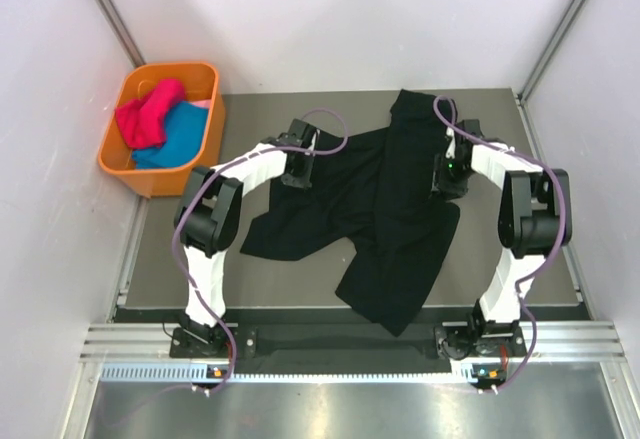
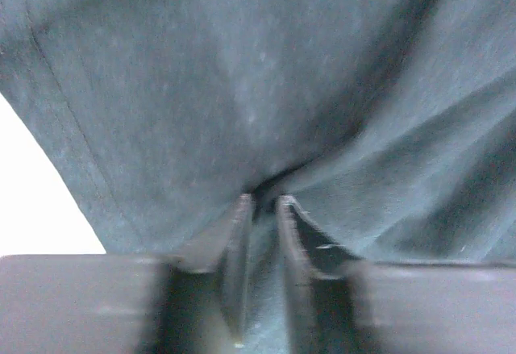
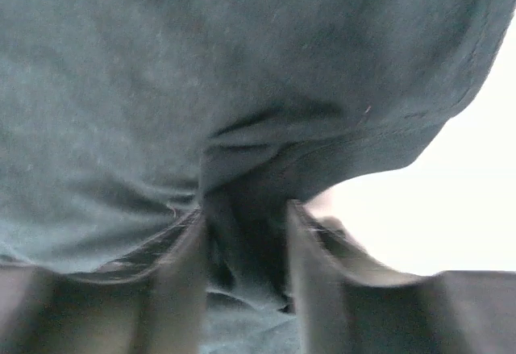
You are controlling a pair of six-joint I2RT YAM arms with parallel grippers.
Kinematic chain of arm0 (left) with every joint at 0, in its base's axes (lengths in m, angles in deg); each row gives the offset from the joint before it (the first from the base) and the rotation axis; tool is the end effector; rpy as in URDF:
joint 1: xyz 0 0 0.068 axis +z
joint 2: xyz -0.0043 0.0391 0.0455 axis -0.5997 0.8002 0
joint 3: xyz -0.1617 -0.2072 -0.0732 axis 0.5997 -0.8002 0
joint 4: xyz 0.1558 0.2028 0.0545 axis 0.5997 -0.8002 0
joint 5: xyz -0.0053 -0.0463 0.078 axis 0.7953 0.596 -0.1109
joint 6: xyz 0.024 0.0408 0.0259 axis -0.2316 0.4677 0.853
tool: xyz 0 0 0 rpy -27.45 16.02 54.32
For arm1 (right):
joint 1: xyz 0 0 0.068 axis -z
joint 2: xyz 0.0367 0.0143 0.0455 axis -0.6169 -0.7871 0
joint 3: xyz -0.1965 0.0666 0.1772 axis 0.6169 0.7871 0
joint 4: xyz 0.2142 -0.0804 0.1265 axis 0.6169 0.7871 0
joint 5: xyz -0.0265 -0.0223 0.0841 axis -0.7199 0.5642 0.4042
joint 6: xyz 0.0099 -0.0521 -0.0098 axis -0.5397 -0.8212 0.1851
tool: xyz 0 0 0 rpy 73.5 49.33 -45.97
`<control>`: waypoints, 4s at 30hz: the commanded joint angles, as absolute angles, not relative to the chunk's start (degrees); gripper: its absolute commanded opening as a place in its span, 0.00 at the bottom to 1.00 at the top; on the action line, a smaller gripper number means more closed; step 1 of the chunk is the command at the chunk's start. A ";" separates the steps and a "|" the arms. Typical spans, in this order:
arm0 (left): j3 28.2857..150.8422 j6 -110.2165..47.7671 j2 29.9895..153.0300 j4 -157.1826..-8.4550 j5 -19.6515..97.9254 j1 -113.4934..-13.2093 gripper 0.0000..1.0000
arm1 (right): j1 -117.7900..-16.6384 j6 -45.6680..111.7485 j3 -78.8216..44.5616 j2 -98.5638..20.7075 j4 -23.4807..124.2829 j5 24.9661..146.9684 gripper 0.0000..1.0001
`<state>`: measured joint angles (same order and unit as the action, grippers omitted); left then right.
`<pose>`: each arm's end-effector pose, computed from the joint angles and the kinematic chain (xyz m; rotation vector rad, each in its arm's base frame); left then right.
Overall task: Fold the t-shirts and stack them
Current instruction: Flatten the tshirt out
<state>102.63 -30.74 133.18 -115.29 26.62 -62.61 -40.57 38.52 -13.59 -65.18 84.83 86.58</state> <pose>0.3893 -0.1850 0.1734 0.3149 2.6376 -0.1140 0.3698 0.0212 0.1703 0.2049 2.7996 0.2638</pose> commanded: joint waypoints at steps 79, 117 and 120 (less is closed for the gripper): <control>68.19 -68.43 109.70 -107.85 28.16 -33.78 0.49 | -40.72 47.67 10.95 -20.51 93.32 90.80 0.95; 64.06 -61.13 95.92 -109.18 29.29 -34.48 0.00 | -32.11 57.07 25.81 -26.04 92.26 89.84 0.52; 64.50 -60.08 94.16 -109.53 30.08 -34.57 0.00 | -31.76 56.72 25.37 -28.68 90.77 91.07 0.50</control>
<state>64.59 -62.23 96.92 -109.57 29.09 -34.37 -32.68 56.44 25.86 -27.25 94.34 90.10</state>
